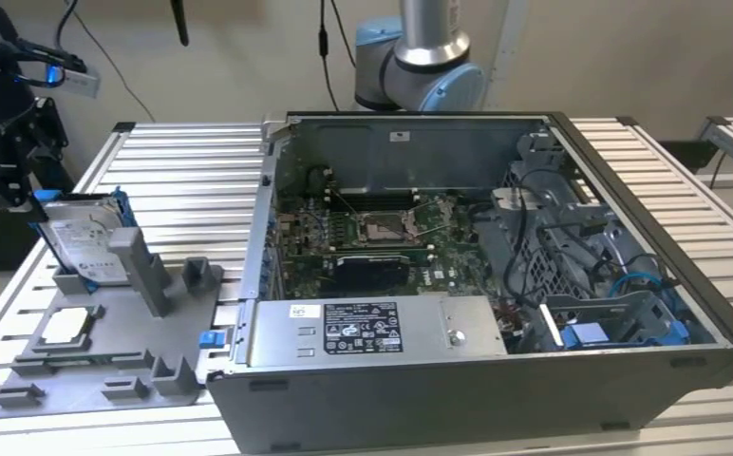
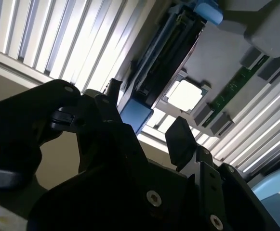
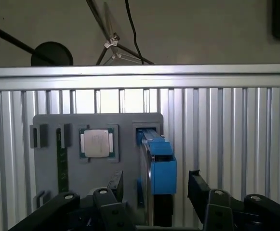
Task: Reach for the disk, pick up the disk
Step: 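Pick up the disk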
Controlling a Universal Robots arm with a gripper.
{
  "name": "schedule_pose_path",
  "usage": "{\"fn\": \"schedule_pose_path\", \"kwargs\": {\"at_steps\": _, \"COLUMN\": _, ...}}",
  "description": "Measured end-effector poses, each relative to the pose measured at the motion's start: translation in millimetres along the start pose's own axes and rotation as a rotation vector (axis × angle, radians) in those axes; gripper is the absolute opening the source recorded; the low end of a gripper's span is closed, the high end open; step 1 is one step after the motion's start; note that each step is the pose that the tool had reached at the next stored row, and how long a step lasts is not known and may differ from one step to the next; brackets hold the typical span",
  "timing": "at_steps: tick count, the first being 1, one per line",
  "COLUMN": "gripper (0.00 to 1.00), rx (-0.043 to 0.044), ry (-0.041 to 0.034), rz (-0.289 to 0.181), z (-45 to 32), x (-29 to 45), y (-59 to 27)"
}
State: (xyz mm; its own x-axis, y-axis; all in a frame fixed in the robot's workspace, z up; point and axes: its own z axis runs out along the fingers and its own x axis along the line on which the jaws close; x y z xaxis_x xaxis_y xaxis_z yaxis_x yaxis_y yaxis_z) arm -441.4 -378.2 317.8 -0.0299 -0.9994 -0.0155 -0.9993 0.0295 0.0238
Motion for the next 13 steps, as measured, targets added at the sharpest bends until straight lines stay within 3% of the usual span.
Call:
{"fn": "schedule_pose_path", "kwargs": {"at_steps": 8, "gripper": 1.00, "rx": 0.0014, "ry": 0.0004, "rz": -0.027, "z": 14.5, "x": 0.2, "y": -0.3}}
{"fn": "schedule_pose_path", "kwargs": {"at_steps": 13, "gripper": 1.00, "rx": 0.0102, "ry": 0.0007, "rz": -0.044, "z": 22.4, "x": 0.2, "y": -0.1}}
